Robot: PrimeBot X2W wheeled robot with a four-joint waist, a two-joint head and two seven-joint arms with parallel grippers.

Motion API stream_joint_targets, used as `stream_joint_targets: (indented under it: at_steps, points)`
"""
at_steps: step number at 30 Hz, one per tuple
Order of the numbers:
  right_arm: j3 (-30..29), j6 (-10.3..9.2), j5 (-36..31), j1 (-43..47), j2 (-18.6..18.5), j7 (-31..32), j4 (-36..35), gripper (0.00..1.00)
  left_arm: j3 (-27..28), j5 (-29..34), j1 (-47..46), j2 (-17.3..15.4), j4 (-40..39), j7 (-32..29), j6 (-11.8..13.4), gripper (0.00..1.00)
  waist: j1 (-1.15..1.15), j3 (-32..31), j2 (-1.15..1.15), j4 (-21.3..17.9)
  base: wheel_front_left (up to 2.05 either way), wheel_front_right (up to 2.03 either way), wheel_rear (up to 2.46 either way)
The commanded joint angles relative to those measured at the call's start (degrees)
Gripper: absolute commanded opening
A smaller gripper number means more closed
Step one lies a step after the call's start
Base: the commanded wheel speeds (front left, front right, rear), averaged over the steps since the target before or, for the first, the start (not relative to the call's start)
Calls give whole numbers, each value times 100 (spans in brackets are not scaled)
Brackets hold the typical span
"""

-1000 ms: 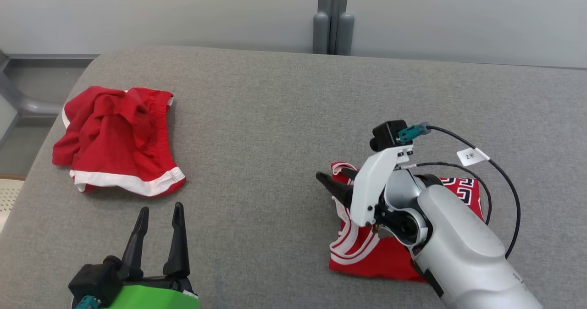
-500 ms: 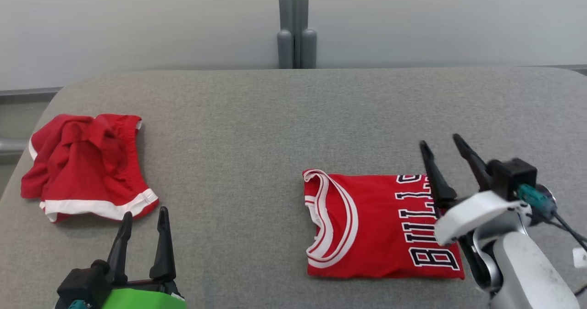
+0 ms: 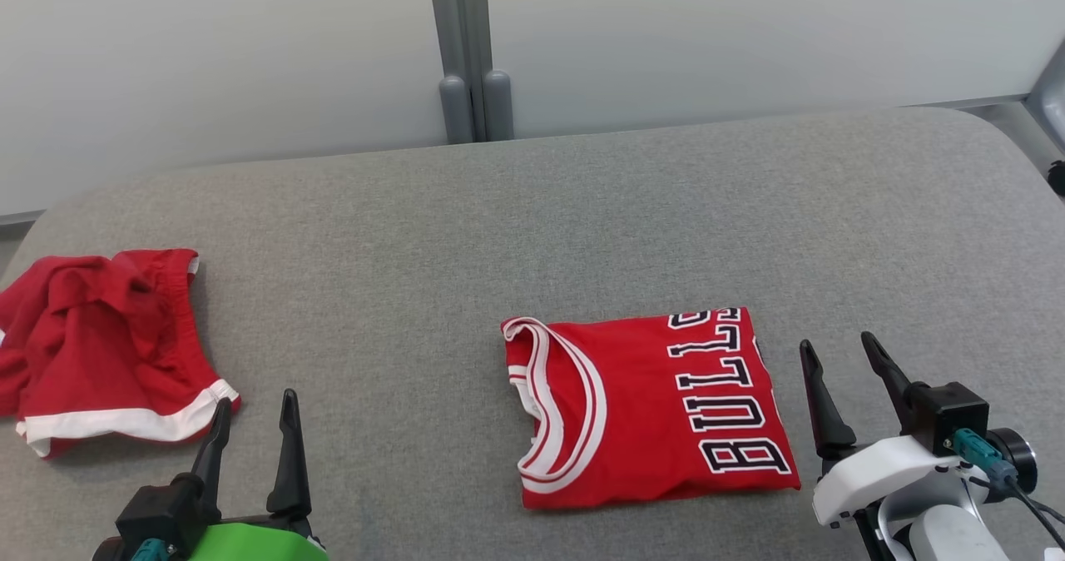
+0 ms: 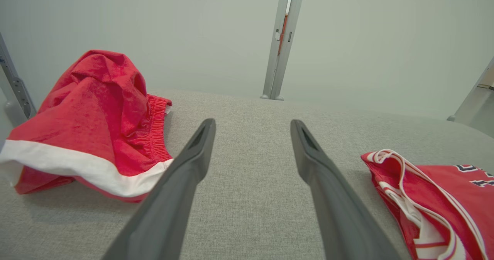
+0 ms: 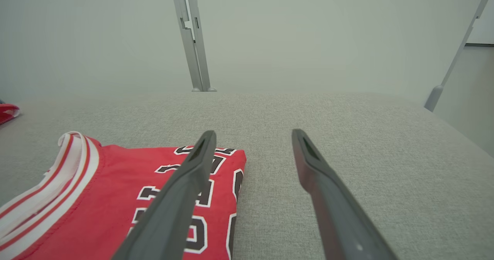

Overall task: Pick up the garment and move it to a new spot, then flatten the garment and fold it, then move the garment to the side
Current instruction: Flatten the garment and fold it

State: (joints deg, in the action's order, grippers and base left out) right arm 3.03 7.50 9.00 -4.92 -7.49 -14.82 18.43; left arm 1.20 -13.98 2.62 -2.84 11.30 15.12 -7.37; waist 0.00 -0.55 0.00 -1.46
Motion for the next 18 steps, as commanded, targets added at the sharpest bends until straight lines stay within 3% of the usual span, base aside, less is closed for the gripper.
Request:
stream_joint_targets:
  at_steps: [1,18]
  points:
    - [-22,-3,-12,74,-11,-43,55,100,15,-3,-59,-12,38,1,2,100,0,-20,0,-76,0,0,0]
    - [-79,-3,136,118,54,-38,-179,100,144,-179,287,-13,103,1,-6,100,0,-124,0,-101,0,0,0]
